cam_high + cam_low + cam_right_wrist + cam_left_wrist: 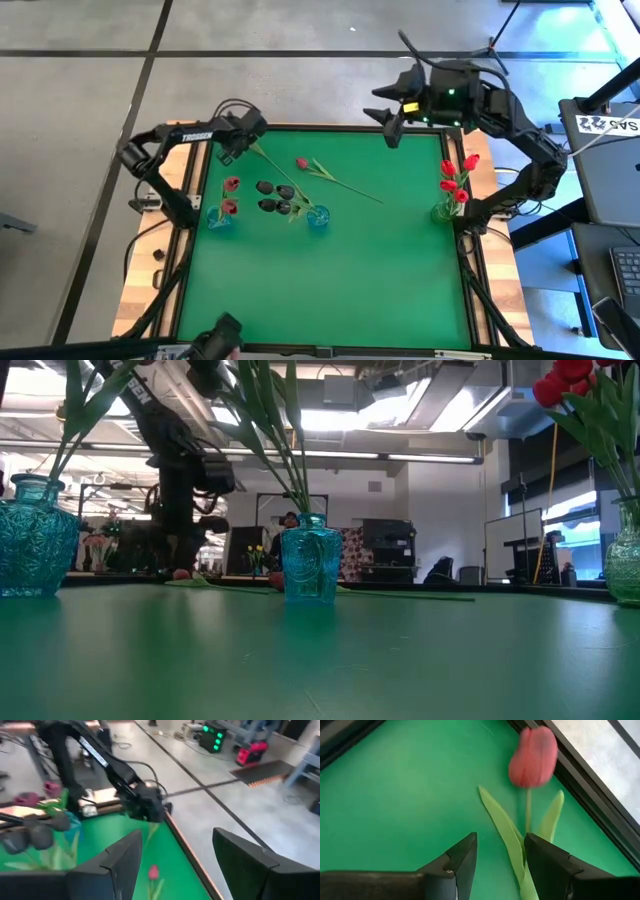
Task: Sort flowers into vase by color
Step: Put the red flower into the left blue flower vase
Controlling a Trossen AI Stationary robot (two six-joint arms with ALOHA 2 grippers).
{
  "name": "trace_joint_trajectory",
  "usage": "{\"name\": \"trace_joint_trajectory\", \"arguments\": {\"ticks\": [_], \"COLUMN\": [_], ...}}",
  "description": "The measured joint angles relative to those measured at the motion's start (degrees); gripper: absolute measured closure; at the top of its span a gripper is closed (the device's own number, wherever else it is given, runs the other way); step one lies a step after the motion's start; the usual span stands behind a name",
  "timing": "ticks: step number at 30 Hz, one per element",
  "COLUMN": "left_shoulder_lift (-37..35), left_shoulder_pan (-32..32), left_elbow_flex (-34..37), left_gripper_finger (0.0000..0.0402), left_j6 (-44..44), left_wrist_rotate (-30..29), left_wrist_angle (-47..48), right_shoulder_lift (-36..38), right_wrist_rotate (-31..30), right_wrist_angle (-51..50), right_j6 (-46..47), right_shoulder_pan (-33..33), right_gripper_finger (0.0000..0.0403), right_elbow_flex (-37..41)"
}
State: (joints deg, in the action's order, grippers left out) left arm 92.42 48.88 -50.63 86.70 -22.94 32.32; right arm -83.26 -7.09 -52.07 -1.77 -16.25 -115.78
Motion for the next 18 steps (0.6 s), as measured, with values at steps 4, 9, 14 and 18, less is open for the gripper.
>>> {"name": "trace_joint_trajectory", "arguments": {"ticks": [4,9,14,18], "left_shoulder_lift": [0.0,2.4,6.1,7.9], "left_shoulder_pan": [2.2,4.2,4.4,4.2], "left_elbow_flex": [0.0,0.0,0.0,-0.6], "left_gripper_finger": [0.0241,0.0241,0.0241,0.0241], "left_j6": [0.0,-0.7,-2.8,-2.3], "left_wrist_rotate": [0.7,0.6,2.8,1.5], "left_wrist_angle": [0.1,-3.9,-10.2,-10.1], "right_shoulder_lift": [0.3,0.3,0.1,0.1], "right_wrist_rotate": [-2.7,-3.9,-3.9,-5.0], "right_wrist_angle": [-0.8,-0.1,1.7,2.8], "right_j6": [0.0,-0.2,-0.2,0.0], "right_shoulder_pan": [-0.3,-0.3,-0.3,-1.2], "right_gripper_finger": [0.0161,0.0161,0.0161,0.0162], "right_elbow_flex": [1.2,1.3,1.3,1.3]}}
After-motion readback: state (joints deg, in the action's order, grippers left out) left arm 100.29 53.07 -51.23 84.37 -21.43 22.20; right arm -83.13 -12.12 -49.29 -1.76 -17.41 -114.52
